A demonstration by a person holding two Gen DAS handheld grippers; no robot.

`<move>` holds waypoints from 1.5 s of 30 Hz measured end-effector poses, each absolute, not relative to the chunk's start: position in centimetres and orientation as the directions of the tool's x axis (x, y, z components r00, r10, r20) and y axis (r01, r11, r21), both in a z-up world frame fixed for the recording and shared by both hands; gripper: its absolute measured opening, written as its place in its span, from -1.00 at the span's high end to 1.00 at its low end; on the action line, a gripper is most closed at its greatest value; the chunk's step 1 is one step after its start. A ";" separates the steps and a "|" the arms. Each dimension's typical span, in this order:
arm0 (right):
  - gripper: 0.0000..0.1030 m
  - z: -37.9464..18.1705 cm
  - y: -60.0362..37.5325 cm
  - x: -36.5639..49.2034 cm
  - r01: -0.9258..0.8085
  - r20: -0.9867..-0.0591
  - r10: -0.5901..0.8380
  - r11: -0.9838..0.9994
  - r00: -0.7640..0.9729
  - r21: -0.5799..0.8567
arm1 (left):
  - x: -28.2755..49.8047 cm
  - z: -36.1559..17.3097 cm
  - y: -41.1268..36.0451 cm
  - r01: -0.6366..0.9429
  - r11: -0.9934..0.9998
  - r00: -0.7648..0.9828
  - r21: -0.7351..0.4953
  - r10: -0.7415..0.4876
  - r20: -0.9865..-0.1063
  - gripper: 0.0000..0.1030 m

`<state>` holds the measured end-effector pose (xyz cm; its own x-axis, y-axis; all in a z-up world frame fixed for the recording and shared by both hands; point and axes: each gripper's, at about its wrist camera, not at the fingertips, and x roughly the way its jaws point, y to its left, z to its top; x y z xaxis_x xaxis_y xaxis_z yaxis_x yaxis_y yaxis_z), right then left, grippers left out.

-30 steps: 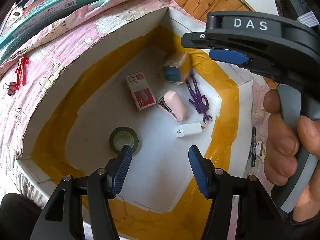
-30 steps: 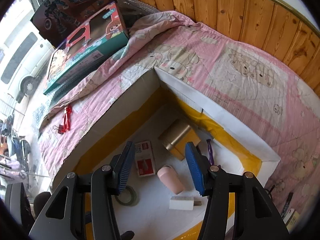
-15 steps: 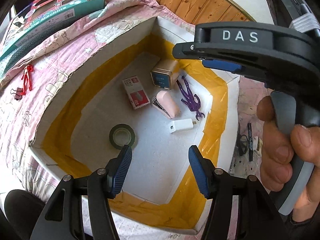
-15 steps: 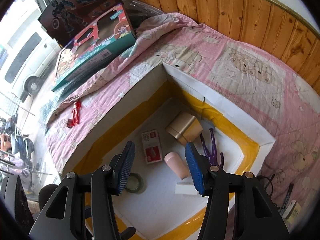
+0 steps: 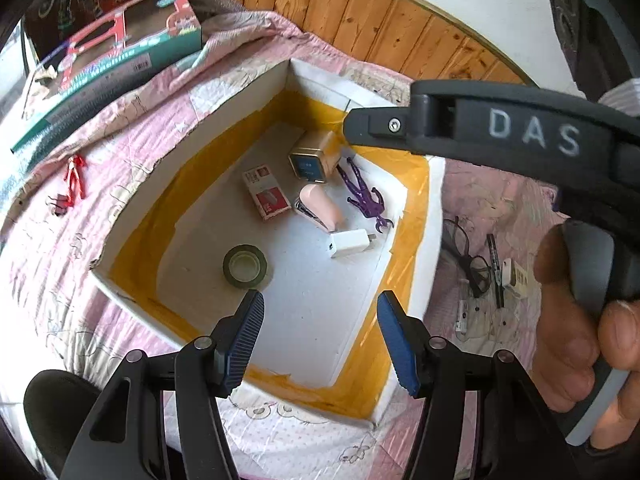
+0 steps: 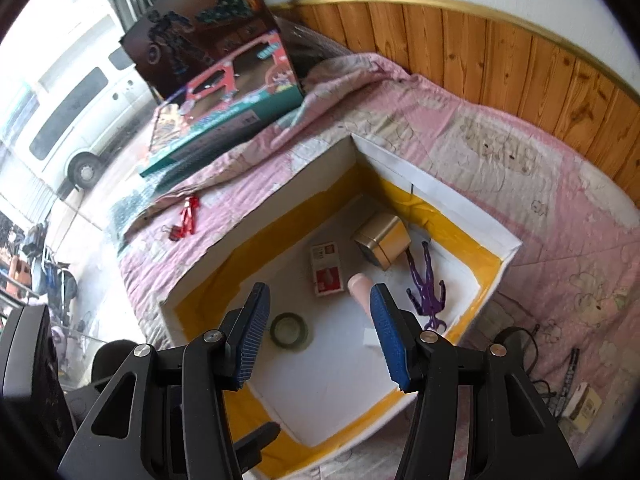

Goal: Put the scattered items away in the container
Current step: 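Move both grippers back toward the black marker and white tube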

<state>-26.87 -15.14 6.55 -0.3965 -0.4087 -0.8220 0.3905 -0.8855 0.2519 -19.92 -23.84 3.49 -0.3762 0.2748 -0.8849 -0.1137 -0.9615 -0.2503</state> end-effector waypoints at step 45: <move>-0.09 1.9 7.7 -8.1 0.215 -0.644 -0.513 -0.848 -0.568 0.485 | -5.6 4.5 -8.4 -0.382 -0.923 -0.500 -0.047 0.249 -0.829 -0.17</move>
